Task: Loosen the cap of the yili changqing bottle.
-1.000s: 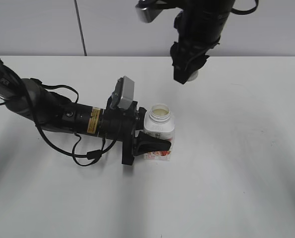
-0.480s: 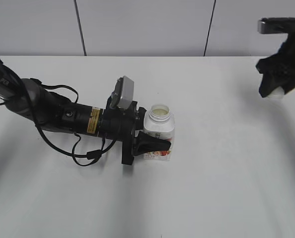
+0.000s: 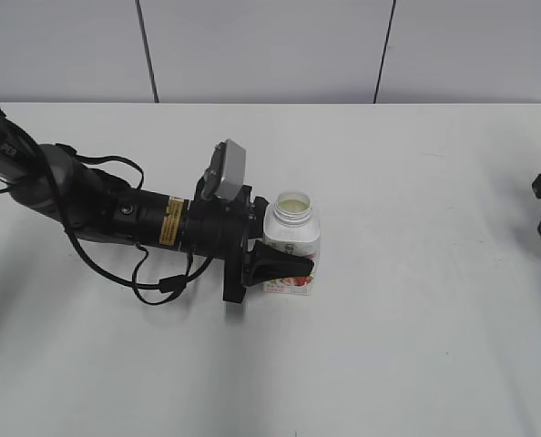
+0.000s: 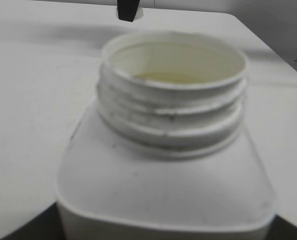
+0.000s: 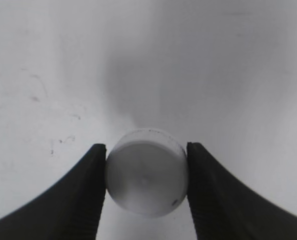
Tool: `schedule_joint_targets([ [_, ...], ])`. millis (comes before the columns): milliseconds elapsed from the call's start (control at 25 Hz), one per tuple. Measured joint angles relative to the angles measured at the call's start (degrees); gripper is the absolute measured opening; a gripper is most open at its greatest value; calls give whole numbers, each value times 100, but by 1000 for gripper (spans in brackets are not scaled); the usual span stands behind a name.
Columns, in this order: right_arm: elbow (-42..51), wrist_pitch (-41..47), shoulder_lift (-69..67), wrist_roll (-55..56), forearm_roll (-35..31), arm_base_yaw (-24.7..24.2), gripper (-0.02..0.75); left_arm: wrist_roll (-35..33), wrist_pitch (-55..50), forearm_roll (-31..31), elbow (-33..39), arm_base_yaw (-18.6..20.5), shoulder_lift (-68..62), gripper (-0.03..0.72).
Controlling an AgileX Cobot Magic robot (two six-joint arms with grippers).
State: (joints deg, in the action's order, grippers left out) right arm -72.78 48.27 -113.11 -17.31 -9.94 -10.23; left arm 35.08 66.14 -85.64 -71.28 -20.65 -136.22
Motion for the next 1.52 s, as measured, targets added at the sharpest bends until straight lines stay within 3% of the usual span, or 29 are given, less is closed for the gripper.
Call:
schedule_joint_targets([
  [520, 51, -104, -443, 164, 109, 0, 391, 0, 0, 5, 0, 0, 0, 383],
  [720, 51, -117, -443, 270, -20, 0, 561, 0, -5, 5, 0, 0, 0, 383],
  [880, 51, -117, -425, 313, -139, 0, 555, 0, -5, 5, 0, 0, 0, 389],
  [1160, -35, 77, 13, 333, -219, 0, 543, 10, -77, -47, 6, 6, 0, 605],
  [1520, -283, 448, 692, 341, -298, 6, 543, 301, -16, -291, 6, 6, 596, 617],
])
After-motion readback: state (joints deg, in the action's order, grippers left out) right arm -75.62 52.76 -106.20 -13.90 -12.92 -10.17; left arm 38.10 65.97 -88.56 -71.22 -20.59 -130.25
